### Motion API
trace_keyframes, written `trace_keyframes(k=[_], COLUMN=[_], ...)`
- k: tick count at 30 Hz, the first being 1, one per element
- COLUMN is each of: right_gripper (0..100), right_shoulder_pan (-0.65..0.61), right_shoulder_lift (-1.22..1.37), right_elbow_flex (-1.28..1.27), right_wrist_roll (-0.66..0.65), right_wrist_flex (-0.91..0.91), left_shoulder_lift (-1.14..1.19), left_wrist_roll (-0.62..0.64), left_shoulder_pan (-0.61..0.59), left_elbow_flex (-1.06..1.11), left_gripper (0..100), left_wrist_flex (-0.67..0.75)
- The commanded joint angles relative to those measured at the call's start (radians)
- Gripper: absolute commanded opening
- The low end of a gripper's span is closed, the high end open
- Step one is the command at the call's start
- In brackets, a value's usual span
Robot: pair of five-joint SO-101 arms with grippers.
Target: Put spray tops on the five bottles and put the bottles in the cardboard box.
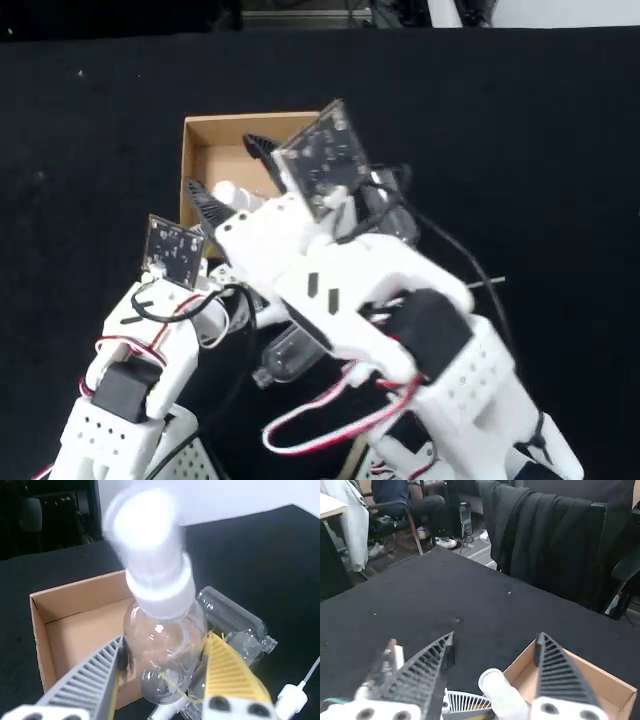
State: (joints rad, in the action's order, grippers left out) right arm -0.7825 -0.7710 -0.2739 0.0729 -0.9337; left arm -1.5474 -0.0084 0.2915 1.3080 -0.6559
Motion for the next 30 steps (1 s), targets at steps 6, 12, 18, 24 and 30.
trace_keyframes(k=[6, 12, 18, 24, 30], right_gripper=[11.0, 10.9, 10.9, 10.9, 10.7], right_shoulder_pan=[0.436, 0.612, 0.638, 0.638, 0.609], right_shoulder_lift=[-0.031, -0.038, -0.038, -0.038, -0.038], right_elbow_flex=[0.059, -0.245, -0.547, -0.714, -0.823], right_wrist_roll=[0.000, 0.000, 0.002, 0.002, 0.074], right_wrist_flex=[-0.160, -0.012, 0.245, 0.405, 0.532], left_shoulder_lift=[0.098, 0.437, 0.738, 1.014, 1.250], left_wrist_roll=[0.002, -0.028, -0.028, -0.034, -0.034], left_shoulder_pan=[-0.174, -0.292, -0.294, -0.298, -0.312], left_elbow_flex=[-0.162, -0.343, -0.458, -0.550, -0.648], left_gripper=[17, 17, 17, 17, 17], left_wrist_flex=[0.041, 0.198, 0.417, 0.531, 0.612])
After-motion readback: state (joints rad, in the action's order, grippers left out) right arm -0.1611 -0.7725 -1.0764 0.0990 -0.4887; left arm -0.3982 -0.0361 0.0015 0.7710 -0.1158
